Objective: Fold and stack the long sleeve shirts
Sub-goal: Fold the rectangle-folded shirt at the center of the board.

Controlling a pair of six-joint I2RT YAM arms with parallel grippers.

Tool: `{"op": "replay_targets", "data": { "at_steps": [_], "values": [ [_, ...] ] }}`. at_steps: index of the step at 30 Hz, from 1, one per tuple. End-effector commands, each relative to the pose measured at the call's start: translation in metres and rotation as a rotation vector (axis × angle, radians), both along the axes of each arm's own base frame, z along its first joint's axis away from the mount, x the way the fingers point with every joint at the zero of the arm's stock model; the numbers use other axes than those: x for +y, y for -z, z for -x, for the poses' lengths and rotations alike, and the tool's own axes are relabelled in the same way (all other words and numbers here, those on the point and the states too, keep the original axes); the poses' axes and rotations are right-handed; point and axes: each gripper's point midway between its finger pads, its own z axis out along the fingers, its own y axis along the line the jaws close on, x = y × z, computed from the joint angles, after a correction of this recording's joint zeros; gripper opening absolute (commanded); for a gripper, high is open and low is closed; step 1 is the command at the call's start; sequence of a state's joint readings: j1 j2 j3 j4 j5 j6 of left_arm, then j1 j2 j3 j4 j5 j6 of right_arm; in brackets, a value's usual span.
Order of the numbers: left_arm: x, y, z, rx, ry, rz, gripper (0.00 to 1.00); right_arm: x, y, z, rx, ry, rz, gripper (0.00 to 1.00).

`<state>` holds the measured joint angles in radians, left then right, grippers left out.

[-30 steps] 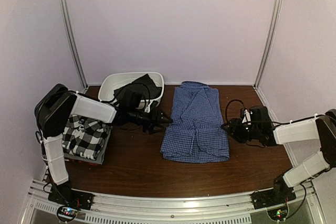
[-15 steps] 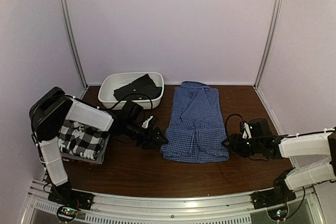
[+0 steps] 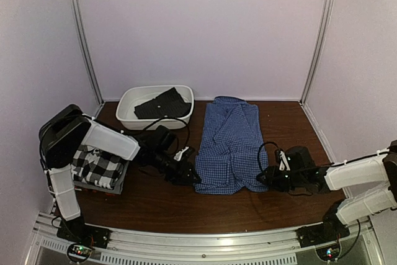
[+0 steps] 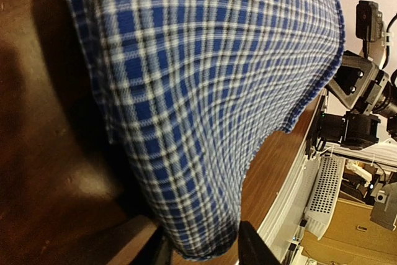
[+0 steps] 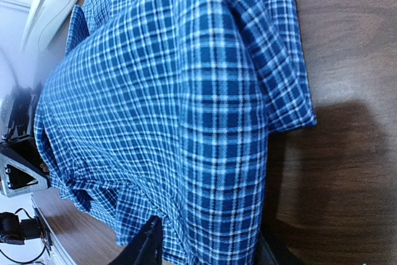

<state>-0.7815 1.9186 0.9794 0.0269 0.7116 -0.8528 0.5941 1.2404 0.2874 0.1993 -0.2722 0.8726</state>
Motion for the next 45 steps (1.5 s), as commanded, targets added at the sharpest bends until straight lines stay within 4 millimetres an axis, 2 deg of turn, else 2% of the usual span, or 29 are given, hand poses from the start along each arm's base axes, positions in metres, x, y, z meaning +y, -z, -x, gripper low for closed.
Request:
{"op": "replay_targets", "data": {
  "at_steps": [1, 3, 8, 14, 19, 24, 27, 31, 37, 39, 41, 43, 45],
  "values": [
    [-0.005, -0.010, 0.008, 0.001, 0.045, 0.008, 0.30, 0.006, 0.001, 0.007, 0.031, -0.004, 0.003, 0.42],
    [-0.004, -0.016, 0.009, -0.002, 0.051, 0.010, 0.19, 0.009, -0.005, 0.008, 0.027, -0.008, -0.012, 0.33],
    [-0.015, -0.041, 0.000, -0.029, 0.056, 0.055, 0.01, 0.014, -0.031, -0.002, -0.021, -0.006, -0.034, 0.17],
    [-0.027, -0.080, -0.033, -0.091, 0.012, 0.133, 0.00, 0.019, -0.064, -0.028, -0.095, 0.014, -0.070, 0.04],
    [-0.031, -0.103, -0.076, -0.105, -0.067, 0.224, 0.00, 0.010, -0.097, -0.074, -0.168, 0.083, -0.099, 0.00],
    [-0.033, -0.101, -0.132, -0.120, -0.163, 0.260, 0.00, -0.008, -0.096, -0.125, -0.180, 0.179, -0.096, 0.00],
    [-0.038, -0.098, -0.158, -0.129, -0.197, 0.281, 0.00, -0.017, -0.094, -0.151, -0.182, 0.223, -0.100, 0.00],
    [-0.046, -0.091, -0.177, -0.140, -0.204, 0.272, 0.00, -0.019, -0.097, -0.172, -0.191, 0.248, -0.100, 0.00],
    [-0.049, -0.078, -0.196, -0.147, -0.243, 0.242, 0.00, -0.020, -0.091, -0.191, -0.185, 0.263, -0.076, 0.00],
    [-0.045, -0.074, -0.202, -0.162, -0.269, 0.213, 0.00, -0.022, -0.090, -0.197, -0.189, 0.269, -0.060, 0.05],
    [-0.042, -0.073, -0.208, -0.186, -0.288, 0.186, 0.04, -0.026, -0.089, -0.202, -0.186, 0.273, -0.028, 0.11],
    [-0.041, -0.072, -0.213, -0.203, -0.295, 0.169, 0.13, -0.030, -0.090, -0.205, -0.188, 0.280, -0.003, 0.20],
    [-0.041, -0.075, -0.219, -0.236, -0.299, 0.159, 0.26, -0.033, -0.093, -0.207, -0.194, 0.280, 0.004, 0.33]
  ]
}}
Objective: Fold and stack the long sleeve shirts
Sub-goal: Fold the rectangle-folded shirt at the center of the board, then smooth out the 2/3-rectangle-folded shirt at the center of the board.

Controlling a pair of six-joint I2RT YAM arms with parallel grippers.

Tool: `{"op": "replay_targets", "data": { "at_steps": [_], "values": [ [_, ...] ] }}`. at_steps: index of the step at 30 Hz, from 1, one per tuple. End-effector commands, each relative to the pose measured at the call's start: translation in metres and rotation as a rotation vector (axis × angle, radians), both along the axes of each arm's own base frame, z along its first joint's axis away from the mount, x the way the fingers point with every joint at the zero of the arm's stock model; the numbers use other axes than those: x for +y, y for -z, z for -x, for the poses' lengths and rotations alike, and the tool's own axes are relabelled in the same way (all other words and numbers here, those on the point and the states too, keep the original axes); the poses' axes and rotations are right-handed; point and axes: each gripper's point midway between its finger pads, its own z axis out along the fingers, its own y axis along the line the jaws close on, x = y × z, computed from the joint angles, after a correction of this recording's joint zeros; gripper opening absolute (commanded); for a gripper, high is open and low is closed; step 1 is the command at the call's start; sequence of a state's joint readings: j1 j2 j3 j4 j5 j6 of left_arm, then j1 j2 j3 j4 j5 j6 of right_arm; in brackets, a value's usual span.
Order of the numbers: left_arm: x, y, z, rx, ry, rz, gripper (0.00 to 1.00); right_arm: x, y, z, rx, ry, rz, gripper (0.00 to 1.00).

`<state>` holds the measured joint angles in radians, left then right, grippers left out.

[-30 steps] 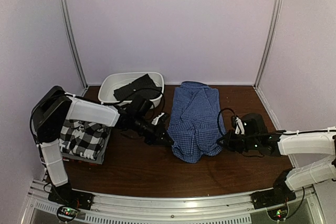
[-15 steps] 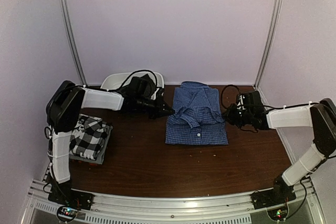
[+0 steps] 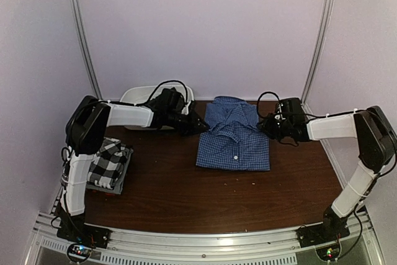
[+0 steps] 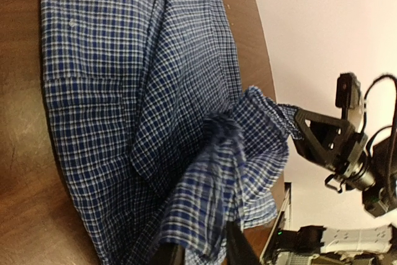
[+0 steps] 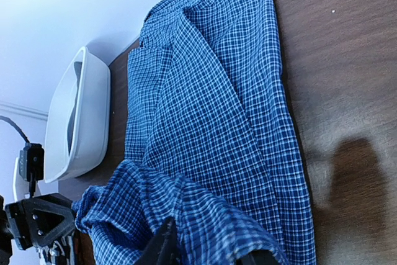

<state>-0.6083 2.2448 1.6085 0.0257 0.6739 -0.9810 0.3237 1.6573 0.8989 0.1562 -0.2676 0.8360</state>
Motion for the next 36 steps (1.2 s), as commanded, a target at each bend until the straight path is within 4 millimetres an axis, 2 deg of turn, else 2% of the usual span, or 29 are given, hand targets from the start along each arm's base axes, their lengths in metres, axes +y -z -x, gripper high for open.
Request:
{"op": "replay_targets", "data": {
  "at_steps": [1, 3, 6, 9, 12, 16, 19, 23, 26, 30, 33, 35, 36],
  "values": [
    [0.004, -0.007, -0.024, -0.085, -0.044, -0.046, 0.33, -0.015, -0.015, -0.013, -0.041, 0.033, 0.056, 0.37],
    [0.004, -0.008, -0.028, -0.104, -0.045, -0.061, 0.44, -0.016, -0.024, -0.013, -0.059, 0.023, 0.079, 0.46],
    [0.004, -0.013, -0.032, -0.141, -0.038, -0.083, 0.53, -0.021, -0.037, -0.010, -0.079, 0.018, 0.130, 0.61],
    [0.004, -0.020, -0.035, -0.175, -0.026, -0.098, 0.58, -0.028, -0.046, -0.005, -0.096, 0.012, 0.199, 0.68],
    [0.004, -0.026, -0.039, -0.207, -0.021, -0.119, 0.62, -0.022, -0.055, 0.002, -0.115, -0.024, 0.228, 0.68],
    [0.002, -0.035, -0.042, -0.248, -0.001, -0.119, 0.65, 0.015, -0.061, 0.019, -0.154, -0.132, 0.247, 0.66],
    [-0.002, -0.032, -0.044, -0.242, 0.021, -0.125, 0.62, 0.048, -0.059, 0.032, -0.177, -0.219, 0.245, 0.65],
    [0.003, -0.037, -0.047, -0.256, 0.000, -0.155, 0.56, 0.098, -0.044, 0.041, -0.172, -0.381, 0.225, 0.61],
    [0.014, -0.037, -0.046, -0.252, -0.036, -0.193, 0.46, 0.125, -0.037, 0.033, -0.191, -0.449, 0.224, 0.56],
    [0.027, -0.038, -0.035, -0.244, -0.055, -0.215, 0.38, 0.146, -0.018, 0.011, -0.168, -0.488, 0.219, 0.46],
    [0.035, -0.036, -0.022, -0.227, -0.054, -0.218, 0.34, 0.149, 0.004, -0.012, -0.119, -0.482, 0.201, 0.39],
    [0.040, -0.034, -0.012, -0.219, -0.050, -0.219, 0.32, 0.144, 0.016, -0.028, -0.097, -0.461, 0.174, 0.39],
    [0.044, -0.027, -0.004, -0.203, -0.045, -0.227, 0.32, 0.140, 0.024, -0.034, -0.083, -0.451, 0.168, 0.39]
  ]
}}
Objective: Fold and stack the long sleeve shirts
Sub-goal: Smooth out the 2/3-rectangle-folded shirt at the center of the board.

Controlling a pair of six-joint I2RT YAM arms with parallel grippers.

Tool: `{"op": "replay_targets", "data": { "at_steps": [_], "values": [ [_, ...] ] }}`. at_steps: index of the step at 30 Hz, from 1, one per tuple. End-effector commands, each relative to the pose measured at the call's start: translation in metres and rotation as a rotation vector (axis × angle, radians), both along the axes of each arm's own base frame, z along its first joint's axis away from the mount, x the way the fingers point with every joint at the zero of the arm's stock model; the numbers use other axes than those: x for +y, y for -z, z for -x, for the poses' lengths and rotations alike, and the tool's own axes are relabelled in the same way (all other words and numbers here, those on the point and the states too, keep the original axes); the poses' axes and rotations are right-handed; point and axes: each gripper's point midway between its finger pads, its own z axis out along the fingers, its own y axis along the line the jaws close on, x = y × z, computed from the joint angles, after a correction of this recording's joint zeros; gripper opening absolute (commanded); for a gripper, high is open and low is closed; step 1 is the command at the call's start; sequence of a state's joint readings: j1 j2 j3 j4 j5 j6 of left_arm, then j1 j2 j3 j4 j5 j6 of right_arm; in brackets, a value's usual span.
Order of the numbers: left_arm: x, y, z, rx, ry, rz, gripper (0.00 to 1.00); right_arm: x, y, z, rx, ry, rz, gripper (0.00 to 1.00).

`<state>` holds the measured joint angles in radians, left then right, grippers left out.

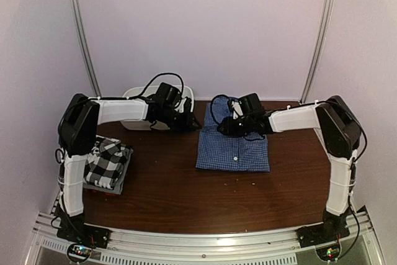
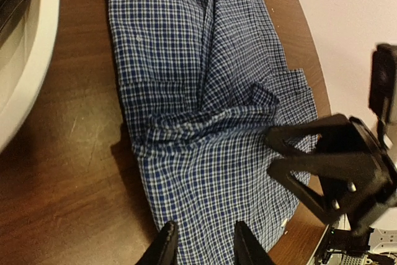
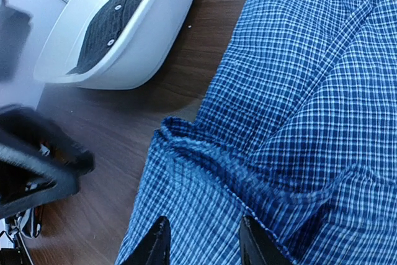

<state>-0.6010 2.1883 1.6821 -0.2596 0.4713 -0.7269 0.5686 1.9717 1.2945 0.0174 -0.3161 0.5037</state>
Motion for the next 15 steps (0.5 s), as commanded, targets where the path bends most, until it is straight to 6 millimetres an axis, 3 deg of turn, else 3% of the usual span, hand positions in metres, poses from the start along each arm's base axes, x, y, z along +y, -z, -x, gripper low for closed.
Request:
{"op": "replay_targets", "data": {
  "at_steps": [1, 5, 8, 15],
  "values": [
    [0.014, -0.023, 0.015, -0.043, -0.005, 0.025, 0.31, -0.011, 0.019, -0.032, 0.044, 0.029, -0.047, 0.39],
    [0.014, -0.012, 0.038, -0.012, 0.032, 0.029, 0.30, -0.013, 0.055, -0.047, 0.118, 0.007, -0.060, 0.40],
    [0.012, -0.005, 0.052, 0.007, 0.056, 0.024, 0.30, -0.011, 0.058, -0.053, 0.141, -0.012, -0.085, 0.41],
    [0.003, -0.001, 0.069, 0.013, 0.096, 0.020, 0.29, -0.013, -0.009, -0.056, 0.038, -0.027, -0.104, 0.47]
  ]
}}
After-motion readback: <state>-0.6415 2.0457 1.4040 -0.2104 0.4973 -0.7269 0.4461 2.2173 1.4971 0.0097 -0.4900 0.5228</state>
